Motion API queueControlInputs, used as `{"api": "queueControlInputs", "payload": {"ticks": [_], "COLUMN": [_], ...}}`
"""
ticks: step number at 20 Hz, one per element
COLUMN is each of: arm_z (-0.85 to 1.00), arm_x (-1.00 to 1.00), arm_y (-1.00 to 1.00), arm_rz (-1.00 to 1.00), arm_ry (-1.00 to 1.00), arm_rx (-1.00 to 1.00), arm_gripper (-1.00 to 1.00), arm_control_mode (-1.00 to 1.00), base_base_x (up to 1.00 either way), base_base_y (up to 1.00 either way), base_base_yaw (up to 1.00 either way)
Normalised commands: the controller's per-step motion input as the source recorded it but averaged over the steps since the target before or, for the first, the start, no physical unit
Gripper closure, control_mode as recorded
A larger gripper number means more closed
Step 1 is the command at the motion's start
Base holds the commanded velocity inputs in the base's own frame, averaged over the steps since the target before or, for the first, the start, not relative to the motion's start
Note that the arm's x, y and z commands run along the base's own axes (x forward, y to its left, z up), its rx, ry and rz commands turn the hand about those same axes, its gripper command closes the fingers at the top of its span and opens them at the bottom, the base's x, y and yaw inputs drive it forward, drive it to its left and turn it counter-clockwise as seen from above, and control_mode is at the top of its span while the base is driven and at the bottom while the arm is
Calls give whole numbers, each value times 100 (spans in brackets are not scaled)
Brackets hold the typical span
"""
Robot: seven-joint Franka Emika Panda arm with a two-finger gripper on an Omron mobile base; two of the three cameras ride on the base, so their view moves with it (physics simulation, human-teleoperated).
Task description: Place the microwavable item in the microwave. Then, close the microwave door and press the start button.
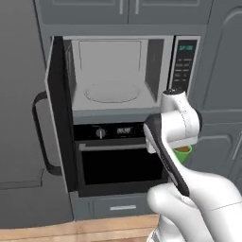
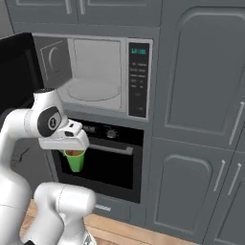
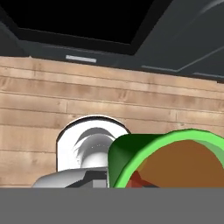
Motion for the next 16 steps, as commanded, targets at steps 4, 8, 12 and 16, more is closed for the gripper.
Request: {"api": "queueControlInputs", "payload": {"ticks": [4,8,12,16], "arm_z": [0,0,0,0], "arm_x": [0,0,0,0], "arm_y": [0,0,0,0], "arm_rz": [0,0,0,0], "arm_ry": [0,0,0,0], "arm_rx": [0,0,0,0], "arm_gripper": [100,100,100,100], "arm_control_mode": [100,100,100,100], "base_base_x": [68,62,11,2], "base_base_y": [46,39,22,5], "base_base_yaw": [-29,-23,-10,-2]}}
